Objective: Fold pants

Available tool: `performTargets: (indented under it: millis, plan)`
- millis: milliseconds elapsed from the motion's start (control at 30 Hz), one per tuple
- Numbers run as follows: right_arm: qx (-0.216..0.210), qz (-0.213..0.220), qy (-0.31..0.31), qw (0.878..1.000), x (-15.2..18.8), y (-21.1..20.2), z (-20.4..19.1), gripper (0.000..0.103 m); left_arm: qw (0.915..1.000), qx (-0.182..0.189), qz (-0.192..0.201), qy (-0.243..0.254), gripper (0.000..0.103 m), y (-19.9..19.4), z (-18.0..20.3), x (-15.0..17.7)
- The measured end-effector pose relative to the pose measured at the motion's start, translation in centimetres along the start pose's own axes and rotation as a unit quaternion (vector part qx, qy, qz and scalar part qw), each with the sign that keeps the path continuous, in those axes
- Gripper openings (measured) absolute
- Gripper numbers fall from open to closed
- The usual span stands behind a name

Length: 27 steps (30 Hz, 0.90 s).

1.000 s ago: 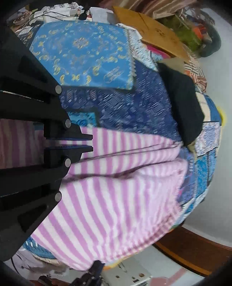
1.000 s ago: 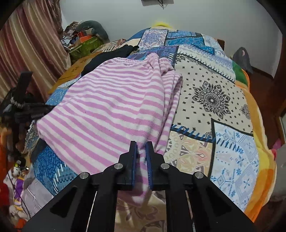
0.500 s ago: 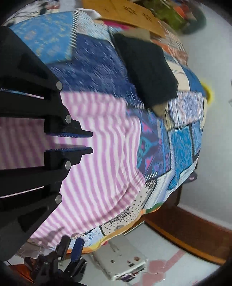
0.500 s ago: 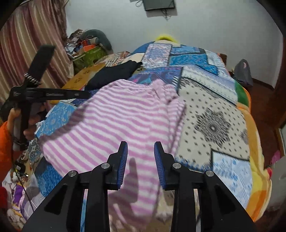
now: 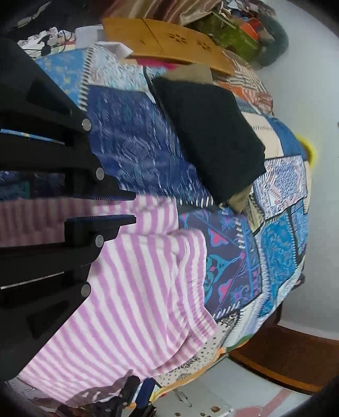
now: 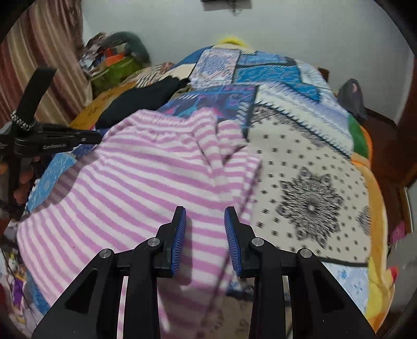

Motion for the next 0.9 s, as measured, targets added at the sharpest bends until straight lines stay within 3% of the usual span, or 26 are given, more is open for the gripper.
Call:
performTargets:
  millis: [133, 233, 400, 500, 567, 600, 733, 833, 900]
  plan:
    - [-0.029, 0.006, -0.015, 0.999, -0.2, -3.2, -2.4, 0.029, 0.9993, 0.033, 0.013, -0.015, 0.02, -4.1, 0.6, 1.4]
    - [-0.054, 0.009, -0.024, 0.998, 0.2, -4.5, -4.6, 0.038, 0.9984, 0.052, 0.02, -0.01, 0.031, -6.5, 2.5, 3.2]
    - [-0.075, -0.014, -0.032, 0.997, 2.7, -4.7, -7.5, 0.039, 0.9972, 0.072, 0.013, -0.01, 0.033, -7.9, 6.0, 6.7]
    - [-0.063, -0.037, -0.041, 0.996, 5.2, -4.2, -7.6, 0.039, 0.9985, 0.053, 0.009, 0.004, 0.038, -7.6, 6.5, 9.5]
    - [-0.062, -0.03, -0.042, 0.997, 5.8, -4.7, -7.2, 0.039, 0.9989, 0.022, 0.034, 0.023, 0.061, -8.1, 5.6, 10.5]
    - [-0.06, -0.03, -0.041, 0.997, 5.9, -5.1, -6.9, 0.039, 0.9987, 0.012, 0.04, 0.027, 0.063, -8.4, 4.9, 10.8]
    - [-0.035, -0.031, -0.045, 0.998, 6.4, -6.6, -4.8, 0.043, 0.9992, 0.011, 0.037, 0.01, 0.064, -9.5, 2.8, 11.4]
    - [-0.013, -0.034, -0.04, 0.999, 7.0, -7.6, -3.0, 0.051, 0.997, -0.056, 0.031, 0.043, 0.061, -10.1, 0.4, 11.9]
    - [-0.007, -0.034, -0.03, 0.999, 7.0, -8.2, -2.3, 0.051, 0.9976, -0.063, 0.008, 0.027, 0.058, -10.3, -1.4, 12.9]
Point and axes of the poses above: each gripper's, at about its wrist camera, not at the fingertips, and y roughly the way its jaws point, z to its right, x to its underside, the point moved 8 cm from there along y, roughly the way its jaws point, and after that the axes turned 14 degrees about z, right-handed, at the moved point
